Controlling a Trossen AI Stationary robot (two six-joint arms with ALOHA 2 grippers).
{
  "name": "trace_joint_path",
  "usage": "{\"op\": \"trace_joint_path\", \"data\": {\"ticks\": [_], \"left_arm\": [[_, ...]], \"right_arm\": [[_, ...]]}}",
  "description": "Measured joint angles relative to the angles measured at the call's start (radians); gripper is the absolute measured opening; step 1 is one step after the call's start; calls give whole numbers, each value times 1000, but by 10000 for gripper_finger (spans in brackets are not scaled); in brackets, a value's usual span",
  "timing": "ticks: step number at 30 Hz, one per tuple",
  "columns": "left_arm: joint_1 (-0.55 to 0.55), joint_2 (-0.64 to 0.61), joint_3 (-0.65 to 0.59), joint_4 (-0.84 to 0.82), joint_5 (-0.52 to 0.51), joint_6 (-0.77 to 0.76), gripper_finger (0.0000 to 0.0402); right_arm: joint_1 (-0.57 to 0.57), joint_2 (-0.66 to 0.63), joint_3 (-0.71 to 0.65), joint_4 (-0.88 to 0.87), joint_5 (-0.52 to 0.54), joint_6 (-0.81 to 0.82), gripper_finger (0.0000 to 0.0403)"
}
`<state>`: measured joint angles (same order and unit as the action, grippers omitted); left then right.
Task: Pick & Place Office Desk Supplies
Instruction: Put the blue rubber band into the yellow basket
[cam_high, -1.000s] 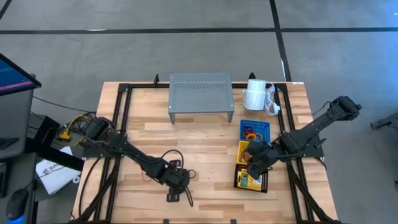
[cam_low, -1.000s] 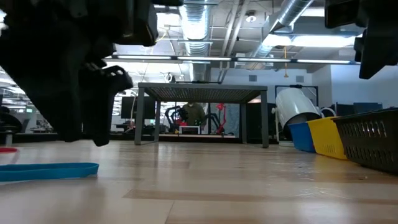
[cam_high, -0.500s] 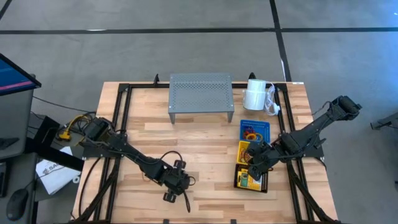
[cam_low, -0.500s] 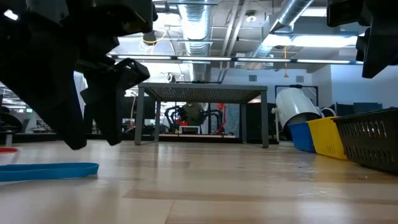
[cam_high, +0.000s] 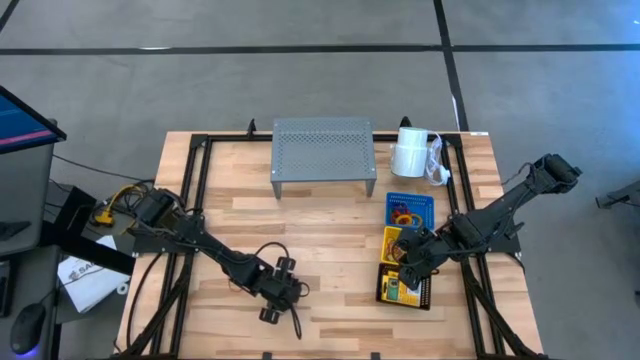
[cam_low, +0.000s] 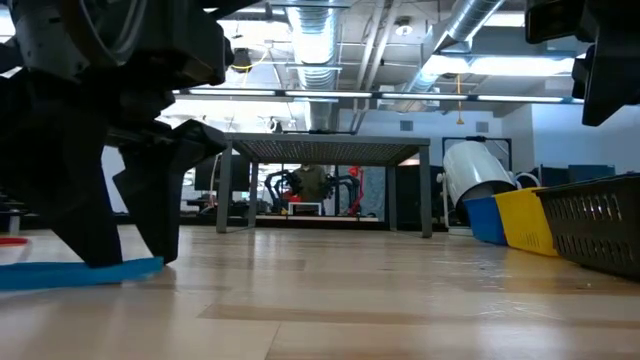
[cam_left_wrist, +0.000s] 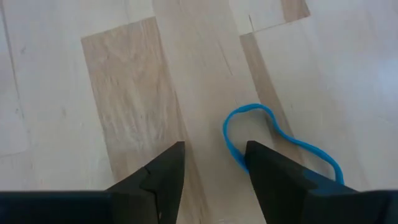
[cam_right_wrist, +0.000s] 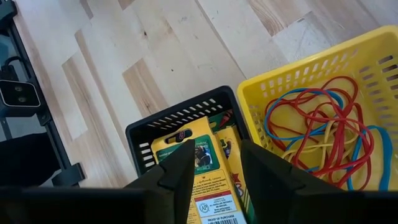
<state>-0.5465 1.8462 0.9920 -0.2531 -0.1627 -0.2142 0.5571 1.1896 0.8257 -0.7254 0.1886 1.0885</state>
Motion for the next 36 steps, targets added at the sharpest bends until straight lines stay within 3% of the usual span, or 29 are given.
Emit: {"op": "trace_joint_path", "data": {"ticks": [7,18,29,36], "left_arm": [[-4,0,-7,27,20,-7,141],[-5,5,-8,126,77,-128,10],[-4,5,-8,123,88,-225,1],[-3,4,-8,210,87,-291,0]], "right_arm": [[0,0,0,0,-3,0,127],[0,0,0,-2,-3,-19,127],[0,0,0,1,-3,-23,127],[0,0,0,17,-3,-18,127]]}}
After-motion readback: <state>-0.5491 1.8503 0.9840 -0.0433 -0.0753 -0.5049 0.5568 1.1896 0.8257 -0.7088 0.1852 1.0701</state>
